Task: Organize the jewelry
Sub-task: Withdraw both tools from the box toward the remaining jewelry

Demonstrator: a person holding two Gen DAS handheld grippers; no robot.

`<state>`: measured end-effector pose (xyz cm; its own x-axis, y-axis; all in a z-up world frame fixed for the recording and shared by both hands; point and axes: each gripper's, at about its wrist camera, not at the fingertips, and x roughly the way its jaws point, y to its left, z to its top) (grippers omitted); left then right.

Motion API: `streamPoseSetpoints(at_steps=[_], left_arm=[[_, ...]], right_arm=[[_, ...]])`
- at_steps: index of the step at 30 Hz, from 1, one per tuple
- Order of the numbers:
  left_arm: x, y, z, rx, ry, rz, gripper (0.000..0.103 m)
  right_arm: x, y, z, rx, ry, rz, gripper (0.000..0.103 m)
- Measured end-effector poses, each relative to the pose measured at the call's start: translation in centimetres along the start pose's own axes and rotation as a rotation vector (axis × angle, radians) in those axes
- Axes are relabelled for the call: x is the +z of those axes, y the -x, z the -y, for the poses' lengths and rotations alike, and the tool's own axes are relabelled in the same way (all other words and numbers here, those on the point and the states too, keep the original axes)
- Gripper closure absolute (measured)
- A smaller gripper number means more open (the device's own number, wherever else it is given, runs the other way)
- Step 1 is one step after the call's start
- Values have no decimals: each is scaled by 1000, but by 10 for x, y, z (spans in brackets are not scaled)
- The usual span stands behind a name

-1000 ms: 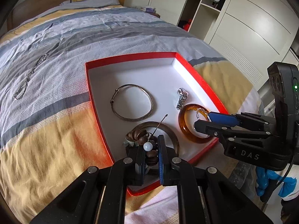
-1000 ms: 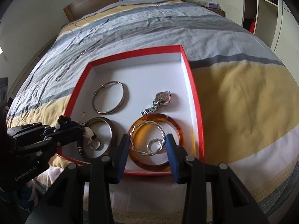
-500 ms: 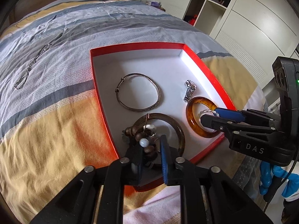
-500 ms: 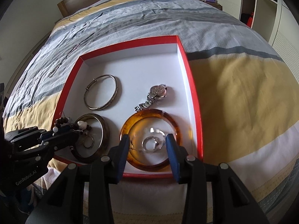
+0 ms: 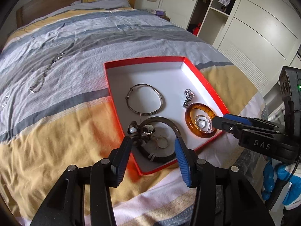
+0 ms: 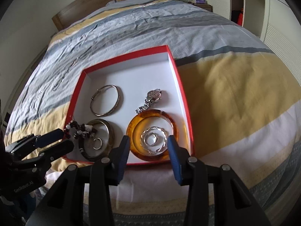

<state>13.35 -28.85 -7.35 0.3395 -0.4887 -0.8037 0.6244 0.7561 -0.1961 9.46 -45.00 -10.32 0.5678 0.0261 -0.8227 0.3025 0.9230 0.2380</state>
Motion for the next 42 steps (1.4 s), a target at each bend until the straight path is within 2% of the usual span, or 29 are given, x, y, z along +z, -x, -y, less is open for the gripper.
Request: streamPoseSetpoints(at_steps=[9, 21, 33, 42], left_arm=[[-25, 63, -11, 112, -7, 82, 48], [-67, 168, -34, 289, 31, 270, 36], [-109, 260, -49, 331, 104, 420, 29], [-112, 330, -53, 388, 145, 538, 20]], right_arm=[[-19, 35, -29, 27, -28, 61, 64], [-41, 83, -61, 17, 4, 111, 63], [-53, 148, -79, 32, 21, 210, 59], [-54, 178, -80, 42, 5, 262, 56]])
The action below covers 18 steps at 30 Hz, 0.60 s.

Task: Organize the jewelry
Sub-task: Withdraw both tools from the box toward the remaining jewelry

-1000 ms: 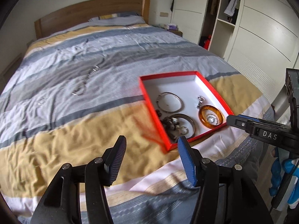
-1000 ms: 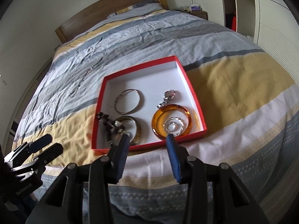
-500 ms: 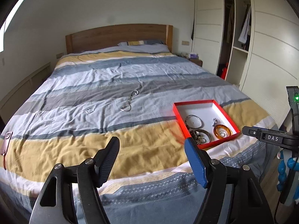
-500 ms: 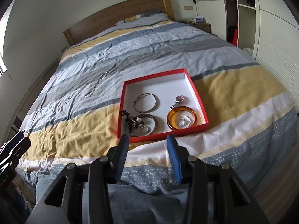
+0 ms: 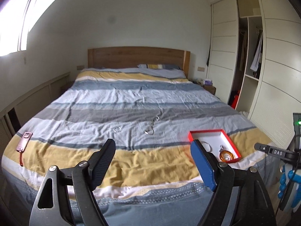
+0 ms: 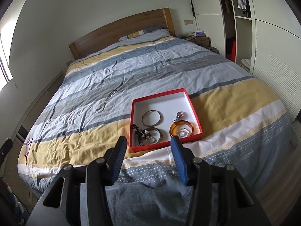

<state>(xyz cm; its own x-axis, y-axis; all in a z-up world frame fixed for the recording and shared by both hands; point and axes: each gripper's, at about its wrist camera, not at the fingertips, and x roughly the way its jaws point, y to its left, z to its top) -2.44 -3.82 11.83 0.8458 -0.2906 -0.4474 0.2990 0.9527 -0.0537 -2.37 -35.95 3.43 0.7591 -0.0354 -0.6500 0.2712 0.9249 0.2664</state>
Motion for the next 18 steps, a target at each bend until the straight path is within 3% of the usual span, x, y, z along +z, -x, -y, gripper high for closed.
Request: streamPoseSetpoints(at_steps=[4, 9, 18], left_arm=[[15, 23, -5, 7, 8, 54, 17], [22, 28, 1, 4, -10, 59, 16], [17, -9, -9, 39, -12, -13, 15]], right_arm=[[2, 8, -2, 11, 0, 20, 56], [6, 13, -6, 26, 6, 37, 55], [9, -17, -10, 36, 11, -14, 55]])
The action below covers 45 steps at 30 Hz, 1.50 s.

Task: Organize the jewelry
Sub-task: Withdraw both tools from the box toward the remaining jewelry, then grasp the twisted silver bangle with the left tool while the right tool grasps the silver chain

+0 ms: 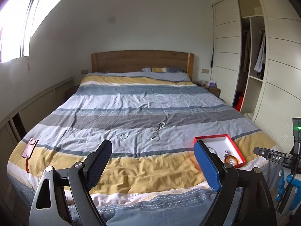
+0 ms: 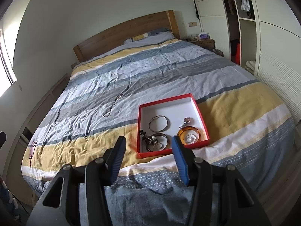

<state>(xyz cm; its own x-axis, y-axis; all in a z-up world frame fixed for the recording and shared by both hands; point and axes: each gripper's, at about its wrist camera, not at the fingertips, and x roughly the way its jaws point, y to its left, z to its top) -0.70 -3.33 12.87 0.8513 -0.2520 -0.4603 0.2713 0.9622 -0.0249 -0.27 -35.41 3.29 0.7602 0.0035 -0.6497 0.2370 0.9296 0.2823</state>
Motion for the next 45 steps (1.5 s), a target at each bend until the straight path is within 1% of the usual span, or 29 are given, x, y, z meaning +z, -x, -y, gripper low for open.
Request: streamPoseSetpoints(at_steps=[3, 7, 11, 18, 21, 25, 27, 29, 30, 31, 32, 36, 40, 41, 45], left_arm=[[-7, -24, -12, 30, 11, -48, 15], [-24, -67, -37, 71, 51, -137, 15], [-33, -109, -59, 118, 76, -205, 15], [-36, -193, -88, 177, 108, -270, 15], [-37, -237, -94, 194, 113, -300, 15], [-41, -283, -100, 213, 102, -322, 16], [-42, -304, -102, 211, 106, -334, 22], [-43, -325, -102, 186, 105, -343, 37], [-43, -333, -101, 169, 105, -347, 40], [-43, -345, -100, 146, 106, -353, 47], [-43, -353, -100, 130, 106, -356, 51], [-36, -385, -102, 80, 124, -351, 56], [-31, -417, -111, 31, 175, -373, 67], [-31, -423, -112, 30, 176, -380, 71], [-31, -445, -117, 29, 171, -404, 74]], right_arm=[[-2, -22, -2, -1, 10, -44, 55], [-2, -54, -7, 10, 24, -100, 55], [2, -91, -19, 20, 64, -154, 55], [9, -145, -50, 84, 143, -218, 54], [9, -164, -63, 111, 182, -243, 55], [9, -190, -74, 123, 219, -277, 55], [8, -202, -75, 127, 221, -295, 55], [6, -212, -74, 129, 221, -312, 55], [5, -216, -73, 130, 220, -319, 55], [4, -220, -73, 131, 218, -326, 55], [3, -223, -72, 133, 217, -333, 54], [2, -232, -74, 144, 227, -342, 55], [3, -237, -76, 150, 234, -345, 55], [4, -238, -76, 153, 232, -345, 55], [9, -245, -81, 161, 239, -344, 55]])
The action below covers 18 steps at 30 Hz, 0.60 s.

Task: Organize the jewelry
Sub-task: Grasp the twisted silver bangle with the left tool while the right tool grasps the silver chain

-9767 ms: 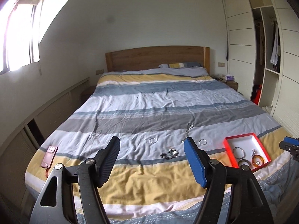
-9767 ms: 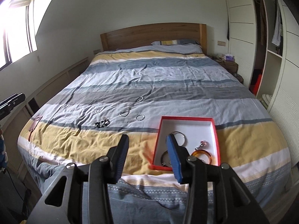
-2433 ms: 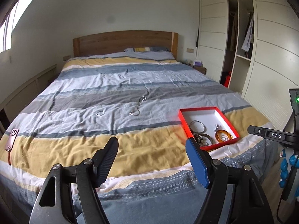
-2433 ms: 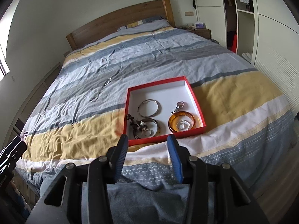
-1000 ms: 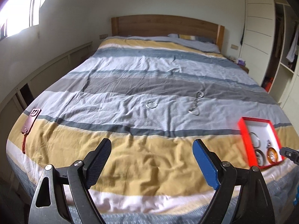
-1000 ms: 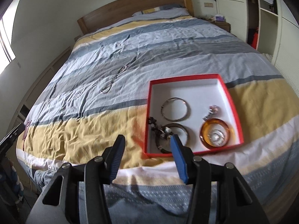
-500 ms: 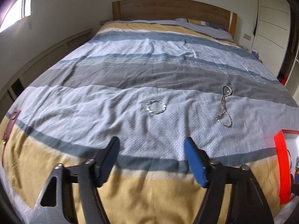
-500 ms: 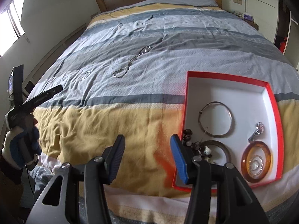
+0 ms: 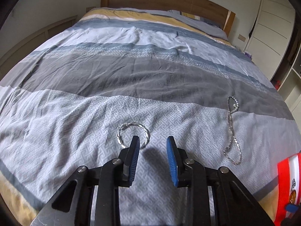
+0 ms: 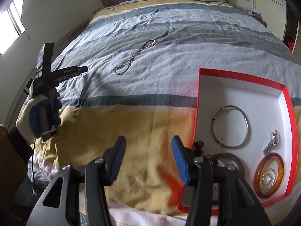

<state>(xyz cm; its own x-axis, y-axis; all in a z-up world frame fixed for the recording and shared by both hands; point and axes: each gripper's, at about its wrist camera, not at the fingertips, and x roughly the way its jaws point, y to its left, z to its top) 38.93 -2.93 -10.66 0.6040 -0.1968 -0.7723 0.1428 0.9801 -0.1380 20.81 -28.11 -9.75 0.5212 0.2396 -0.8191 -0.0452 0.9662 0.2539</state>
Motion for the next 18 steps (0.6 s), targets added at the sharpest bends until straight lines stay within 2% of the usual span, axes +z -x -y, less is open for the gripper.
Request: streamPoseSetpoints(at_steps=[5, 8, 12, 14, 16, 18], left_arm=[[-1, -28, -1, 18, -31, -46, 75], [-4, -37, -8, -11, 4, -34, 75], [-9, -38, -17, -79, 46, -23, 80], [-15, -35, -15, -120, 47, -24, 91], [-23, -31, -16, -183, 59, -25, 98], [-34, -27, -18, -249, 84, -20, 100]], right_arm=[[15, -11, -10, -6, 42, -6, 55], [25, -17, -17, -10, 69, -3, 55], [45, -31, -31, -12, 115, 12, 55], [58, -40, -37, -15, 127, 21, 55], [73, -48, -42, -4, 127, 34, 55], [89, -59, -46, 11, 127, 47, 55]])
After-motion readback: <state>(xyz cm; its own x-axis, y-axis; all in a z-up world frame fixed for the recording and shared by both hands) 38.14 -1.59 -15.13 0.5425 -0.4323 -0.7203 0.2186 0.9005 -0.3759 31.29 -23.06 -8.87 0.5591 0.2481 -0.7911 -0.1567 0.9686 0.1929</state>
